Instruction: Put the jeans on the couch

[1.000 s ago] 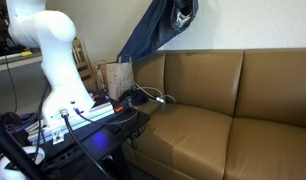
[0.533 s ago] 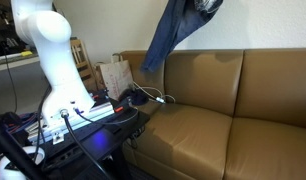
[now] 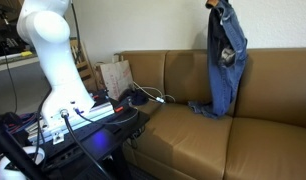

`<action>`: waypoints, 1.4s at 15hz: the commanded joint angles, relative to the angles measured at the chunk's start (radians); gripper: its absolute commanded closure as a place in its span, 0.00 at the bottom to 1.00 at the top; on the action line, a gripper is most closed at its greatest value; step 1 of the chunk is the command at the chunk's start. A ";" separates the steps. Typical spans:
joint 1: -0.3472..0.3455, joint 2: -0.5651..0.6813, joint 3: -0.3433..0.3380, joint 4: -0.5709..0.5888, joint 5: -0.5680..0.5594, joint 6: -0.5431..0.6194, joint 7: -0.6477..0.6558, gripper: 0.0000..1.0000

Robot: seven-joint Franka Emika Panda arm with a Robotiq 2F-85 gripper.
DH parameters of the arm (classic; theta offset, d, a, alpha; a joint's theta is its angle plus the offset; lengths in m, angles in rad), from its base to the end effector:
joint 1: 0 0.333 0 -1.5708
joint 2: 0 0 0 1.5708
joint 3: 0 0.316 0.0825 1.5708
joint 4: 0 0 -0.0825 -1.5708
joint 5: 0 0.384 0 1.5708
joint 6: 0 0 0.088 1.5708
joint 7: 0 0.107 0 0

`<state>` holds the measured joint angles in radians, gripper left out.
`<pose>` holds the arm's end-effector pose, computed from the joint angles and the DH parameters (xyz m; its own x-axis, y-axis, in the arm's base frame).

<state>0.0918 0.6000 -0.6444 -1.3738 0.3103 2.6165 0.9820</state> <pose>0.6973 -0.2869 0.5058 -0.0857 -0.9021 0.4229 -0.8191 -0.1779 -0.5453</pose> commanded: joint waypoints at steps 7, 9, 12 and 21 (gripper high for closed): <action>-0.124 0.146 0.223 -0.218 -0.092 -0.146 0.287 0.97; -0.122 0.166 0.244 -0.231 -0.121 -0.230 0.363 0.97; -0.105 0.196 0.273 -0.234 -0.145 -0.275 0.483 0.97; 0.043 0.130 0.139 -0.241 -0.457 -0.159 0.882 0.51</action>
<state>0.1172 0.7855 -0.4841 -1.5897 -0.0664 2.4825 1.8090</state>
